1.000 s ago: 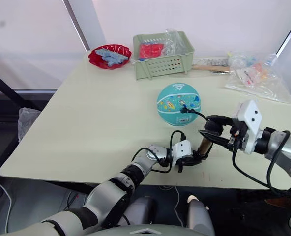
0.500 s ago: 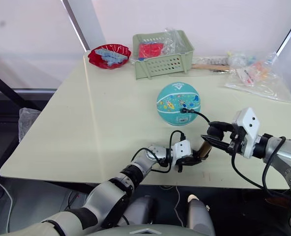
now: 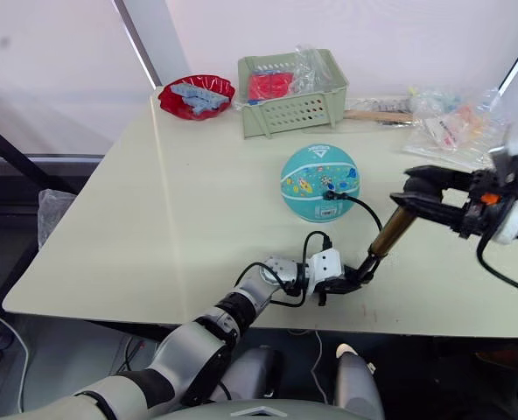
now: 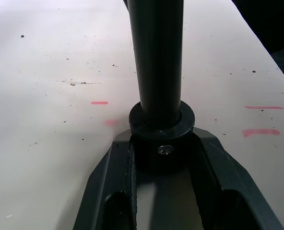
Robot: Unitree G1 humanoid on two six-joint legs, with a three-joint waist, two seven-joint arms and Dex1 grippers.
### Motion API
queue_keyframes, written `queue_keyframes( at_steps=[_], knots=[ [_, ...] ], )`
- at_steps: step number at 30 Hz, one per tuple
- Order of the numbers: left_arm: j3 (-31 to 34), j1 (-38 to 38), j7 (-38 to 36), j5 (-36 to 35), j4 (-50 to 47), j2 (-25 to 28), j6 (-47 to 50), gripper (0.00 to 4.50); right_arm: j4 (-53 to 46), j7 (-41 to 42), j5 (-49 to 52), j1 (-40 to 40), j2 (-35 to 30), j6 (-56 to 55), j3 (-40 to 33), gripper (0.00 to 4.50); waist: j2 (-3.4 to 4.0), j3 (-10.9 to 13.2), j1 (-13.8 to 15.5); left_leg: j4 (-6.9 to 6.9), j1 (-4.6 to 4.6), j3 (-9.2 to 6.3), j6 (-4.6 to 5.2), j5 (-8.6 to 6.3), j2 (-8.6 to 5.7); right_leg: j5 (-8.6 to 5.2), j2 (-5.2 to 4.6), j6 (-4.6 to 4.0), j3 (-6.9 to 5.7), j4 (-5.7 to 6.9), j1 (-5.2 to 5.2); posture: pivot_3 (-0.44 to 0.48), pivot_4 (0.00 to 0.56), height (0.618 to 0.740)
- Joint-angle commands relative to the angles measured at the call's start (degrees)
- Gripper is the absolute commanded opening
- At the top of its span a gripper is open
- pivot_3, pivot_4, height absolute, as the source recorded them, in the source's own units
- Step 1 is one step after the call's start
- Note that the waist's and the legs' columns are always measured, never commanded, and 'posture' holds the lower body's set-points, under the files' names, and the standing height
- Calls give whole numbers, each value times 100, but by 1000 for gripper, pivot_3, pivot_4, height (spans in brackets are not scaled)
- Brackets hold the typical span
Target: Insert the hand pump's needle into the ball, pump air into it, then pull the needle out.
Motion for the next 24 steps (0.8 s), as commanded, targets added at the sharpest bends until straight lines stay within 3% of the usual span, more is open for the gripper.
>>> queue_keyframes(
  at_steps=[1,6,10,24],
  knots=[
    [-355,380,-71,447,596,315,321,1104,128,-271,213,-490,-257,-60,-741,2092,-1,1,0,0,0,0,0,0,0,0,0,0,0,0,0,0,150,737],
    [-350,366,-77,444,604,317,328,1104,144,-373,355,-683,-240,83,-644,2092,-3,7,1,0,-12,1,1,0,-1,-2,-2,-4,2,0,-10,0,150,737],
    [-345,352,-79,439,609,293,336,1104,-163,-200,-106,-84,-51,56,-248,2092,-11,4,2,-1,-11,2,0,0,-1,1,-2,1,2,0,-10,0,150,737],
    [-320,372,-51,404,572,301,331,1104,-211,-264,-1854,1110,836,-950,1852,2092,-92,-86,-120,-3,20,-8,-11,-6,11,-6,-8,-9,-2,-3,17,0,150,737]
  ],
)
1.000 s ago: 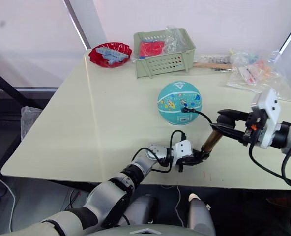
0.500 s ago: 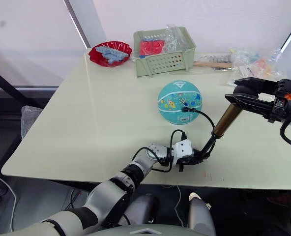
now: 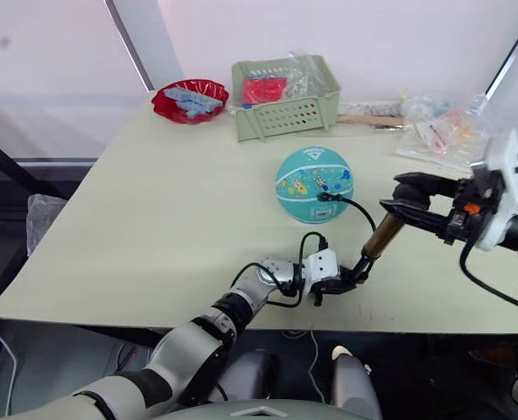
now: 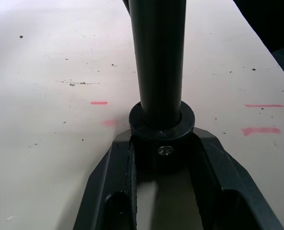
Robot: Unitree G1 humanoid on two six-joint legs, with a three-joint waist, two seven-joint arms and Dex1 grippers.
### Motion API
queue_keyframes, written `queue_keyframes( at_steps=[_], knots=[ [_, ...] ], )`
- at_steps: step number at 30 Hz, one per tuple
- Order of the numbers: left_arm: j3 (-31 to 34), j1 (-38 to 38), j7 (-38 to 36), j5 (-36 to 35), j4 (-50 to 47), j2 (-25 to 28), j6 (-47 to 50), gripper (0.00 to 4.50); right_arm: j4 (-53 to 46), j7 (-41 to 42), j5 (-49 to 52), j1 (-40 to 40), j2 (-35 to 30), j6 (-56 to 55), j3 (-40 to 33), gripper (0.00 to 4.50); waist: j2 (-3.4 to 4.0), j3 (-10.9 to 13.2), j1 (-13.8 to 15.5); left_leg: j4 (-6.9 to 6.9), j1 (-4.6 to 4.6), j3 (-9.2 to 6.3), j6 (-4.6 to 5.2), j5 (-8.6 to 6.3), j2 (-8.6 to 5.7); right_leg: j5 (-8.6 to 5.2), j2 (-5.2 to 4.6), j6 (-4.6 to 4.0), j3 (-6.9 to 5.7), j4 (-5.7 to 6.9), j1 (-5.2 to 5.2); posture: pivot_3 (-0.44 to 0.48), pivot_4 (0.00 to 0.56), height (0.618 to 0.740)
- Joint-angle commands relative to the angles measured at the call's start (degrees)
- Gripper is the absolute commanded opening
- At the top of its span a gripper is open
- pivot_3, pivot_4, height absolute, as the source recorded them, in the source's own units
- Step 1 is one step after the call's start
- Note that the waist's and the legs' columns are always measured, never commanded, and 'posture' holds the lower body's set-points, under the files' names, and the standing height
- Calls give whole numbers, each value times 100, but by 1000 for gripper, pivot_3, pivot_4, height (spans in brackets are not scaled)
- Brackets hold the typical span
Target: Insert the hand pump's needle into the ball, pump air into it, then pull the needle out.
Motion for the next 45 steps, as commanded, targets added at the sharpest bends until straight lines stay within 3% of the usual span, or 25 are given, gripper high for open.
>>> queue_keyframes(
  at_steps=[1,6,16,24,32,45],
  knots=[
    [-318,337,-78,387,535,197,308,1104,160,-186,-905,394,255,-126,909,2092,-4,-9,-3,-1,0,-2,0,0,0,0,0,0,-2,-2,1,0,150,737],
    [-277,379,-48,343,516,197,248,1104,111,-314,-1424,522,576,-380,1474,2092,2,-17,-11,-3,8,-3,-7,-4,0,0,3,1,-2,-4,3,0,150,737],
    [-100,444,54,185,596,101,56,1104,-309,-468,-1790,739,898,-602,1604,2092,25,-22,-13,-9,8,-6,-6,-4,-2,2,9,7,-7,-10,3,0,150,737],
    [-54,509,61,159,679,128,-62,1104,-527,-252,-1210,487,699,-530,613,2092,67,5,-10,-10,1,-4,-5,-3,-5,6,9,16,-7,-11,3,0,150,737],
    [-93,565,-1,160,709,185,-214,1104,-328,-102,225,-448,-216,313,-883,2092,124,74,4,-10,-20,-8,10,6,-16,10,4,25,-17,-16,-6,0,150,737],
    [-126,523,-53,146,747,215,-191,1104,163,-237,1211,-1476,-917,990,-1331,2092,123,96,3,-9,-28,-8,10,6,-17,10,1,25,-17,-19,-12,0,150,737]
  ],
)
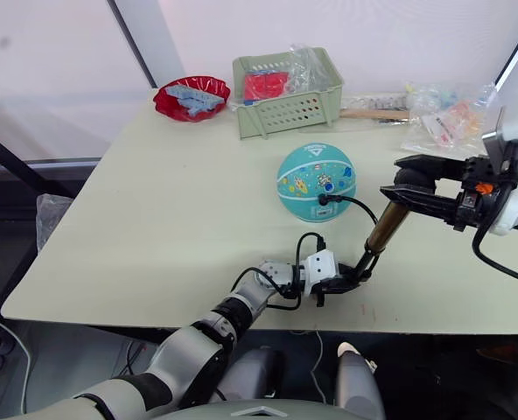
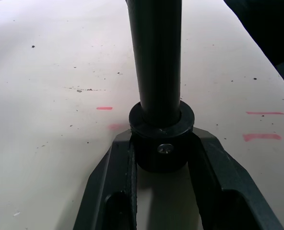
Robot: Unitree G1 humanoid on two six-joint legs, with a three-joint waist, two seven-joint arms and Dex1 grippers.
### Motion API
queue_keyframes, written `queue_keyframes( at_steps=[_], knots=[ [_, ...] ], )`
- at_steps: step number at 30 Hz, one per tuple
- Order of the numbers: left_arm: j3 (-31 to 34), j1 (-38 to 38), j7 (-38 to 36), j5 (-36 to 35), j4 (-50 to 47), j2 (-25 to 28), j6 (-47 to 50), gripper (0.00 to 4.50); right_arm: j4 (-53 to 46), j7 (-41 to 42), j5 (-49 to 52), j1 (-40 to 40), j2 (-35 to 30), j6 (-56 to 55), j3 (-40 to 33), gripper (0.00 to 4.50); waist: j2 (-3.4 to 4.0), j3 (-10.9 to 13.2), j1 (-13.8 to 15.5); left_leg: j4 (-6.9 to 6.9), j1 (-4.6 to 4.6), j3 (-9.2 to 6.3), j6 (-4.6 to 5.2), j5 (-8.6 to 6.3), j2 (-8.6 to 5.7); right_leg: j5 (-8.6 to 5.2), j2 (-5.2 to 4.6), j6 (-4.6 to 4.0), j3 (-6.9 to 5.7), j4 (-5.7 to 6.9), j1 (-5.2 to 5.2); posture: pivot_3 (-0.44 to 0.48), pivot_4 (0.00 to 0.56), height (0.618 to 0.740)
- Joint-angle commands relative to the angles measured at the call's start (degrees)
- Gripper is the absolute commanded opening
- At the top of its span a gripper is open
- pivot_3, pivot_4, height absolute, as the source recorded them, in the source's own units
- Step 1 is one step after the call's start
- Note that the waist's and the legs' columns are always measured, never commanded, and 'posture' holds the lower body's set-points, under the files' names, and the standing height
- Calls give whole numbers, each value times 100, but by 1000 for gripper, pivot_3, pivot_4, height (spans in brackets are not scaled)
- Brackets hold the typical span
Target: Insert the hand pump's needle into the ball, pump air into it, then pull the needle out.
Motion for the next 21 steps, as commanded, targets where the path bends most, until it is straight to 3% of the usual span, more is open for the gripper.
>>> queue_keyframes(
  at_steps=[1,10,21],
  knots=[
    [-208,380,-104,336,733,260,326,1104,68,-169,36,-346,-149,-134,-507,2092,0,0,-1,0,0,0,0,0,0,0,0,0,0,0,0,0,150,737],
    [-208,382,-117,325,726,253,351,1104,-396,-43,-933,620,95,-445,531,2092,-15,-30,-18,-5,12,-1,-1,0,5,-1,5,0,-1,0,7,0,150,737],
    [-221,408,-111,351,713,236,388,1104,-166,-20,-2407,1464,742,-1635,1789,2092,-42,-82,-37,-19,69,3,-26,-15,18,-16,7,-24,9,0,44,0,150,737]
  ],
)
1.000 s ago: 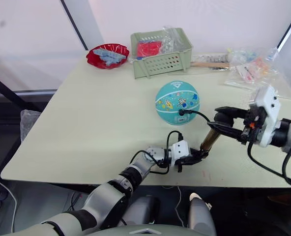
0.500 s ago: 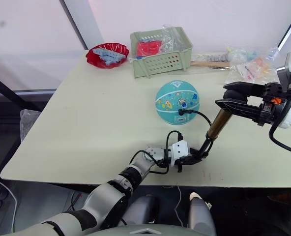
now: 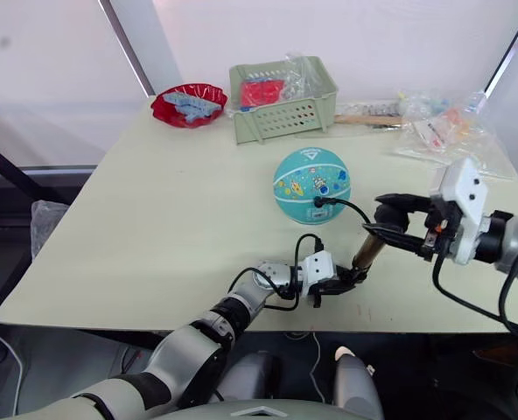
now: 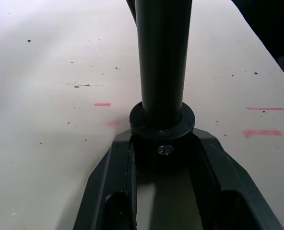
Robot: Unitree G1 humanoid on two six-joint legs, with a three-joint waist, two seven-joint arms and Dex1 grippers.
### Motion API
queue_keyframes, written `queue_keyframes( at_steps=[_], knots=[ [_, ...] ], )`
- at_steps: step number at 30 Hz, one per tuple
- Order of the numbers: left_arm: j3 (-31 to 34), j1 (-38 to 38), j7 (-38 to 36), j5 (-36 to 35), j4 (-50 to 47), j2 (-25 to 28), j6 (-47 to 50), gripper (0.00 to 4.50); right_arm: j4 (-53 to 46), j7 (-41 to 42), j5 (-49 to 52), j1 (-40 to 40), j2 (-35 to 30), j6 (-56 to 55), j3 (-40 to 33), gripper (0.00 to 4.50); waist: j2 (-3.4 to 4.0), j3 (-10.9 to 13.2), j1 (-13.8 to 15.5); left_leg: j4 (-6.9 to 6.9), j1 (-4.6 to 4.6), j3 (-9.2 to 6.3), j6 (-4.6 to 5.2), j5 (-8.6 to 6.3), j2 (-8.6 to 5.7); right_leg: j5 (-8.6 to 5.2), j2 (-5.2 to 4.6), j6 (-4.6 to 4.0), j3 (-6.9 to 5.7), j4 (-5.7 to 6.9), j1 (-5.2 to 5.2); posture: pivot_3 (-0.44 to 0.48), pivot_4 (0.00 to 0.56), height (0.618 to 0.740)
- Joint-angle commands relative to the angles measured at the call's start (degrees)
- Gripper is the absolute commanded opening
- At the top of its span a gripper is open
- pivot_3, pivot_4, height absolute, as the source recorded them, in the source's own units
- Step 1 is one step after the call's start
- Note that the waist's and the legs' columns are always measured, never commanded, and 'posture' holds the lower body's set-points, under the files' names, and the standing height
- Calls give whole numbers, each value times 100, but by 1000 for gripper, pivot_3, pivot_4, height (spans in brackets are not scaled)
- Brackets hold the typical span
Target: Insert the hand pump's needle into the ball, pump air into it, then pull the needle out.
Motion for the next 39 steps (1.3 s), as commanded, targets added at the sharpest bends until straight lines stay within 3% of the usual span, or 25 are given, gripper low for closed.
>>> queue_keyframes(
  at_steps=[1,8,15,27,39],
  knots=[
    [-213,422,-145,301,618,171,251,1104,242,-120,-730,209,166,-109,568,2092,0,0,-1,-3,5,0,-1,-1,0,-2,0,-4,1,0,5,0,150,737],
    [-223,403,-150,315,621,162,275,1104,252,-100,-1244,305,479,-339,1091,2092,-2,-1,7,-19,21,1,-2,-1,-1,-6,3,0,1,-2,11,0,150,737],
    [-245,379,-192,338,655,199,345,1104,191,-61,-632,-50,453,-25,298,2092,-1,3,8,-28,20,3,-3,-2,-3,-4,1,11,2,-9,10,0,150,737],
    [-341,410,-180,444,688,201,416,1104,392,109,899,-1023,-434,1001,-1452,2092,29,32,38,-30,-27,-9,24,14,-14,3,-6,23,-19,-46,-3,0,150,737],
    [-398,425,-209,493,691,258,464,1104,874,168,1519,-1762,-1042,1456,-2044,2092,41,33,36,-22,-46,-24,23,14,-14,3,-10,22,-38,-46,-10,0,150,737]
  ],
)
